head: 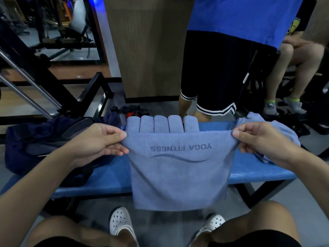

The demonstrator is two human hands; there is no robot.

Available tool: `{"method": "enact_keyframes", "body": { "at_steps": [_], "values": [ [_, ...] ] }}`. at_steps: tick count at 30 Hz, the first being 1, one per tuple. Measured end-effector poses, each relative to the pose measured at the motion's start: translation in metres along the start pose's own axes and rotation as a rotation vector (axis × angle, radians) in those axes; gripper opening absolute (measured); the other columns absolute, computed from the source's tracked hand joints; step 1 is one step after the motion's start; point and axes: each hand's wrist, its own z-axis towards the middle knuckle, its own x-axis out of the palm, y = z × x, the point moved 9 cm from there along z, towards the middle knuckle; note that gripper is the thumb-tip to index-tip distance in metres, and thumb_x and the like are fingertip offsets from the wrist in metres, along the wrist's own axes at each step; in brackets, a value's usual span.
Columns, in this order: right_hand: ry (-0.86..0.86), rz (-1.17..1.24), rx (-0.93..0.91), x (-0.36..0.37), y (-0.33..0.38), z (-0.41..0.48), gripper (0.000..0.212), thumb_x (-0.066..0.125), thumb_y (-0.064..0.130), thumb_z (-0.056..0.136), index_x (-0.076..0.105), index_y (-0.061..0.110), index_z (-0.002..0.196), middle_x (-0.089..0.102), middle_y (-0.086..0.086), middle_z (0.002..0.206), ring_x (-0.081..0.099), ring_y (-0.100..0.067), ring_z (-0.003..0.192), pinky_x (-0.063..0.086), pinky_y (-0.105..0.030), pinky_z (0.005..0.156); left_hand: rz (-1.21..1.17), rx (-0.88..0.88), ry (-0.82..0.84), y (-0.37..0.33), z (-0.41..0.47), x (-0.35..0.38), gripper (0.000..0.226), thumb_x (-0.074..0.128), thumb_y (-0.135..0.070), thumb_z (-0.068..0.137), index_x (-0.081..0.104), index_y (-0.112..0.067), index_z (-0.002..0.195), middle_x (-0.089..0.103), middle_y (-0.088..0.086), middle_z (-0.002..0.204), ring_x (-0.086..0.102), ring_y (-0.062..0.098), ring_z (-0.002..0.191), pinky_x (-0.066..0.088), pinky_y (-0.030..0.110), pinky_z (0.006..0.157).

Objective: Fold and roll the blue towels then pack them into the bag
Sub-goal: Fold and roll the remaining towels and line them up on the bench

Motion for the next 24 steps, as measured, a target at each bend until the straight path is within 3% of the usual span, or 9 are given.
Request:
{"method": "enact_keyframes", "body": {
  "at_steps": [2,5,10,13,15,17,20,22,24],
  "values": [
    [-0.034,0.014,-0.034,0.002,-0.001,0.012,0.013,0.056,0.010,0.096,0.060,0.003,0.085,0.062,-0.014,0.062,0.054,-0.015,0.054,0.045,-0.019,0.052,-0.005,0.016,-0.051,-0.001,0.010,-0.004,0.059,0.091,-0.047,0.057,0.074,-0.001,0.089,0.070,0.027,0.085,0.073,0.022,0.071,0.060,0.026,0.063],
    [-0.131,-0.005,-0.109,-0.001,0.003,0.029,0.015,0.057,0.010,0.097,0.062,0.005,0.084,0.068,-0.009,0.066,0.060,-0.018,0.065,0.048,-0.028,0.066,0.042,0.085,-0.162,-0.013,0.021,-0.010,0.027,0.066,-0.017,0.090,0.066,0.006,0.104,0.069,0.033,0.091,0.073,0.024,0.074,0.061,0.027,0.069],
    [-0.251,0.047,-0.248,-0.012,0.026,0.031,0.015,0.057,0.010,0.097,0.063,0.011,0.083,0.068,0.001,0.062,0.062,-0.006,0.061,0.050,-0.017,0.062,0.088,0.282,-0.215,-0.045,0.016,-0.018,0.018,0.057,-0.006,0.095,0.065,0.005,0.107,0.071,0.024,0.089,0.075,0.027,0.082,0.062,0.029,0.076],
    [-0.220,0.075,-0.235,-0.008,0.017,0.021,0.013,0.058,0.010,0.096,0.064,0.006,0.085,0.067,-0.006,0.066,0.059,-0.012,0.065,0.047,-0.024,0.064,0.100,0.297,-0.175,-0.037,0.005,-0.014,0.018,0.060,-0.007,0.090,0.067,0.002,0.103,0.073,0.023,0.086,0.075,0.030,0.083,0.061,0.026,0.072],
    [-0.152,0.070,-0.194,0.003,0.000,0.013,0.012,0.058,0.008,0.095,0.063,0.005,0.084,0.066,-0.010,0.067,0.058,-0.013,0.065,0.045,-0.023,0.063,0.073,0.254,-0.134,-0.013,0.001,-0.010,0.026,0.069,-0.018,0.084,0.066,0.003,0.099,0.073,0.023,0.083,0.074,0.034,0.083,0.061,0.025,0.069],
    [-0.063,0.008,-0.119,0.015,-0.026,0.005,0.014,0.059,0.007,0.094,0.064,0.006,0.081,0.067,-0.009,0.066,0.054,-0.009,0.060,0.043,-0.017,0.059,0.070,0.178,-0.068,0.019,-0.004,-0.004,0.062,0.088,-0.044,0.067,0.065,0.006,0.098,0.073,0.024,0.082,0.075,0.032,0.080,0.060,0.024,0.066],
    [0.108,-0.086,0.041,0.039,-0.076,-0.011,0.014,0.061,0.004,0.092,0.066,0.006,0.080,0.069,-0.012,0.070,0.053,-0.012,0.062,0.040,-0.024,0.061,0.136,0.028,0.001,0.073,-0.013,0.005,0.086,0.091,-0.058,0.049,0.066,0.007,0.100,0.074,0.025,0.085,0.074,0.025,0.075,0.058,0.025,0.067],
    [0.197,-0.113,0.120,0.053,-0.103,-0.021,0.012,0.063,0.005,0.092,0.068,0.007,0.080,0.068,-0.009,0.069,0.055,-0.009,0.062,0.040,-0.020,0.061,0.190,-0.069,0.029,0.108,-0.016,0.009,0.062,0.088,-0.045,0.068,0.067,0.005,0.098,0.074,0.023,0.085,0.074,0.031,0.081,0.060,0.028,0.070],
    [0.278,-0.126,0.146,0.065,-0.116,-0.029,0.013,0.063,0.007,0.092,0.067,0.006,0.079,0.067,-0.002,0.065,0.054,-0.006,0.060,0.039,-0.015,0.059,0.236,-0.134,0.046,0.131,-0.020,0.012,0.016,0.071,-0.012,0.089,0.068,0.002,0.096,0.075,0.021,0.083,0.073,0.034,0.085,0.060,0.029,0.070]
  ]
}}
